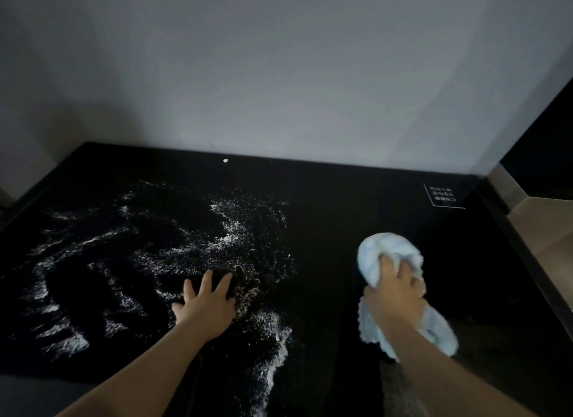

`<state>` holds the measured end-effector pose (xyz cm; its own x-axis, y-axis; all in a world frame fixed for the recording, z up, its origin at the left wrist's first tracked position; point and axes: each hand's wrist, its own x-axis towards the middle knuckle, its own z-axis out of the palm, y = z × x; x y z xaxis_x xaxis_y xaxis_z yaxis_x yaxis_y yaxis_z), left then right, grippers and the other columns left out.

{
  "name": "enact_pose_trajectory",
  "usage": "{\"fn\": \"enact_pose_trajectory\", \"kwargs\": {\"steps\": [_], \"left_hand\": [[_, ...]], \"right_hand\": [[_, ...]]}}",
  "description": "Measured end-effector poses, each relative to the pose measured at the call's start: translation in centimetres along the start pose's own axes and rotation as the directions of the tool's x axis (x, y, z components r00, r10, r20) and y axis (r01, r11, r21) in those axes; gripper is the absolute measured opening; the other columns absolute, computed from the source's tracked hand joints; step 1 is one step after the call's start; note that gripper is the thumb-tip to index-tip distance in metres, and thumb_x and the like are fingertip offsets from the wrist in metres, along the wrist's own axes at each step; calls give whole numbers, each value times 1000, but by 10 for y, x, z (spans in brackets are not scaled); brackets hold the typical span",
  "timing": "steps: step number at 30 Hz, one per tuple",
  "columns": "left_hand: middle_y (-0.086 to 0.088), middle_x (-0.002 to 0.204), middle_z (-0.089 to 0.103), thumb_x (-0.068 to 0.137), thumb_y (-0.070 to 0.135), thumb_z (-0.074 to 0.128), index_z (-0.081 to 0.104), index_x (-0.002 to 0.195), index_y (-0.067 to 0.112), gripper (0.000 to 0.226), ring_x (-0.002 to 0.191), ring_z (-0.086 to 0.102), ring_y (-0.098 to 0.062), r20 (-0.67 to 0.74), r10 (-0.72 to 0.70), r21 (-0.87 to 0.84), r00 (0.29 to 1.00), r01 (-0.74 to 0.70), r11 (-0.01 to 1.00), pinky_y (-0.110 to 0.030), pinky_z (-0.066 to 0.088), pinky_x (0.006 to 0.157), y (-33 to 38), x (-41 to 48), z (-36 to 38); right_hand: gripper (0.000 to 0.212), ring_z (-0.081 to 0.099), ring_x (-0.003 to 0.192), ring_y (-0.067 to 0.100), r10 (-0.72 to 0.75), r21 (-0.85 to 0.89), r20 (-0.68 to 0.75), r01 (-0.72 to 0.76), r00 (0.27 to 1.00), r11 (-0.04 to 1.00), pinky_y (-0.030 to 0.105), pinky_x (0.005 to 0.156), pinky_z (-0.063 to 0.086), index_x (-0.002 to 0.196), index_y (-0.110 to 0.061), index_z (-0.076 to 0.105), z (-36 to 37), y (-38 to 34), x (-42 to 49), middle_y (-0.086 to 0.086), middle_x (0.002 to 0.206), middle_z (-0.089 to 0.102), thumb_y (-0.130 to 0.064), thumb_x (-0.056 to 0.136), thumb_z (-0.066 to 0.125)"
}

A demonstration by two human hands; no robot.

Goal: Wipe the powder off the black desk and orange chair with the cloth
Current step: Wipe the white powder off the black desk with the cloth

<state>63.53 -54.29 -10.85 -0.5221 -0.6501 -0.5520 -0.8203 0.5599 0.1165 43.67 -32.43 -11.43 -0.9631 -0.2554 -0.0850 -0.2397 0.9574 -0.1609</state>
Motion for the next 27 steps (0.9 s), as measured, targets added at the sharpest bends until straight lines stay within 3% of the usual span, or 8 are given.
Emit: {"fn": "enact_pose_trajectory", "kwargs": {"steps": [3, 7, 10, 13, 16, 22, 25, 27], "left_hand": [[7, 157, -14, 99, 43, 22, -3, 146, 44, 53, 142, -11, -39, 2, 18, -5, 1000, -18, 1000, -61, 16, 109, -4, 5, -3], [4, 159, -4, 101, 37, 23, 12, 149, 36, 49, 143, -5, -37, -4, 96, 27, 995, -95, 995, -59, 15, 112, -13, 10, -7], [4, 159, -1, 101, 35, 23, 14, 150, 32, 49, 145, -3, -32, -26, 141, 60, 990, -139, 988, -53, 14, 115, -25, 9, -6], [8, 158, -6, 101, 36, 24, 5, 150, 35, 52, 145, -7, -28, -53, 127, 38, 990, -125, 991, -49, 14, 115, -29, 6, -1], [8, 158, -8, 101, 39, 24, 1, 149, 35, 54, 145, -9, -28, -68, 131, 62, 989, -127, 990, -49, 12, 116, -28, 7, 0], [6, 158, -10, 101, 36, 23, 1, 149, 34, 53, 145, -10, -30, -35, 151, 78, 988, -148, 986, -52, 12, 114, -28, 18, -14], [4, 158, -13, 101, 35, 23, -1, 149, 34, 54, 144, -13, -31, 10, 156, 56, 988, -156, 986, -54, 11, 114, -27, 20, -17], [3, 157, -15, 101, 35, 23, -2, 149, 34, 54, 144, -14, -32, 36, 155, 55, 987, -157, 986, -54, 10, 114, -26, 21, -18]], "right_hand": [[68, 32, 129, 30, -313, -42, 14, 314, 950, 949, 37, 99, 36, 142, -38, 22, 17, -39, -29, 4, 152, 21, -38, 81, 54], [64, 40, 123, 27, -535, 265, 113, 494, 837, 828, 38, 96, 41, 137, -36, 36, 8, -68, -42, -3, 145, 36, -24, 77, 57], [55, 49, 114, 34, -380, 169, -40, 382, 924, 909, 42, 88, 46, 131, -28, 44, -9, -63, 1, 3, 134, 47, -26, 78, 59], [64, 39, 120, 33, -155, -16, 60, 156, 986, 988, 44, 92, 42, 142, -33, 24, -16, -56, 31, 3, 148, 25, -32, 85, 55], [63, 35, 123, 32, -217, -78, 39, 219, 975, 973, 41, 92, 38, 141, -35, 23, 1, -74, 12, 4, 149, 23, -30, 85, 53], [52, 40, 120, 23, -698, 212, 17, 679, 716, 703, 35, 94, 40, 129, -38, 43, 24, -99, -52, -8, 141, 41, -26, 81, 57], [45, 54, 108, 25, -525, 485, -9, 463, 851, 742, 35, 90, 45, 120, -27, 56, 7, -95, -13, 1, 120, 59, -17, 76, 62], [46, 53, 108, 34, -325, 374, -75, 328, 943, 867, 42, 88, 46, 123, -22, 53, -4, -86, 25, 6, 124, 56, -16, 78, 61]]}}
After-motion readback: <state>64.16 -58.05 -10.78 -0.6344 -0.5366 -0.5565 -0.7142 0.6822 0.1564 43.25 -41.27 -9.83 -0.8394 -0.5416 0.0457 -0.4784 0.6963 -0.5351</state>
